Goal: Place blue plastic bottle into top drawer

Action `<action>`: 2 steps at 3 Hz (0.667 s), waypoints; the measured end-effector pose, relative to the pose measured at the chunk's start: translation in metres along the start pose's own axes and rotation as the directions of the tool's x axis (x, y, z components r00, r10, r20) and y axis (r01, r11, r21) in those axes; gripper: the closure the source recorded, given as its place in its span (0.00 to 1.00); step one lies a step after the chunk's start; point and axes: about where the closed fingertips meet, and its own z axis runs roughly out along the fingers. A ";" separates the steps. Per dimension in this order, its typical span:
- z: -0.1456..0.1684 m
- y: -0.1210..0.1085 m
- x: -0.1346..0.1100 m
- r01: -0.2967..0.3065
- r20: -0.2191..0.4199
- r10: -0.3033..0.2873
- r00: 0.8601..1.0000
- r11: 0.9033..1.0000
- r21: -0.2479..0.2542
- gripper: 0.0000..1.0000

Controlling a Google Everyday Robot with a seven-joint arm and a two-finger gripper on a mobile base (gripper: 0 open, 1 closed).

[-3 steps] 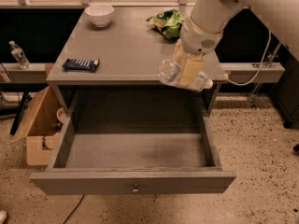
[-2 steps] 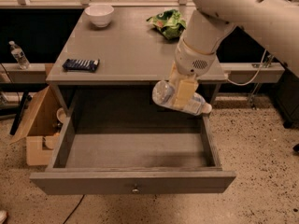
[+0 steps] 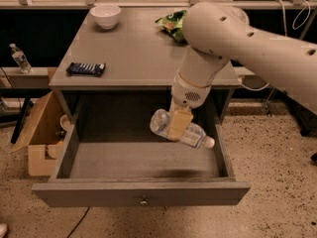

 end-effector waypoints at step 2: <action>0.055 -0.021 0.013 -0.289 0.033 0.287 0.957 0.954 0.076 1.00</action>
Offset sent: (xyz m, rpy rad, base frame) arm 0.0310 0.0013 -0.0917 0.0149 0.0115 -0.4709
